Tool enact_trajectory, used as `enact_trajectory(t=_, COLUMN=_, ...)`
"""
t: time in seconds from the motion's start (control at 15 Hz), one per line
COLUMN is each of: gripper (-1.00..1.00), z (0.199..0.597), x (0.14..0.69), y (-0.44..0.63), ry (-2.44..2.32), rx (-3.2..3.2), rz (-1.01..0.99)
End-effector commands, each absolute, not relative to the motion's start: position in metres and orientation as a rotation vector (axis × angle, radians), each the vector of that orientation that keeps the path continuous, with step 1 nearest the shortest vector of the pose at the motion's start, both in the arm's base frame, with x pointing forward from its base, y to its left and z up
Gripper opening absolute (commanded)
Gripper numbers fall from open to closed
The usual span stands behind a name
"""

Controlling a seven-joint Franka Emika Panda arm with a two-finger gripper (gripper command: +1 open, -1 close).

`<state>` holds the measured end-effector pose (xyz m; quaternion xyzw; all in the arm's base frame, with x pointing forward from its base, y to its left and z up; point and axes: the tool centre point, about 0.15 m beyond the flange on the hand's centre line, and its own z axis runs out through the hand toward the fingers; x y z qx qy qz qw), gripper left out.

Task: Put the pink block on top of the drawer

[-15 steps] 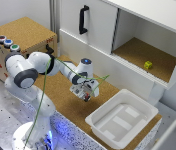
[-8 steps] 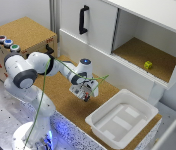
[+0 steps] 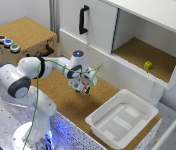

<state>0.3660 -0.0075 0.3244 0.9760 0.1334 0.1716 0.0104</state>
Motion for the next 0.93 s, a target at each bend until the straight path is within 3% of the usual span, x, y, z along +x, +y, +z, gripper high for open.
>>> enact_trajectory(t=0.0, gripper=-1.00, z=0.395, x=0.379, y=0.097, ry=0.694, rx=2.962, rz=0.352)
enact_trajectory(t=0.53, gripper=-1.00, z=0.468, x=0.385, y=0.280, ry=1.342, rx=2.854, rz=0.263)
enact_trajectory(t=0.87, gripper=-1.00, z=0.469, x=0.364, y=0.372, ry=1.764, rx=2.587, rz=0.077)
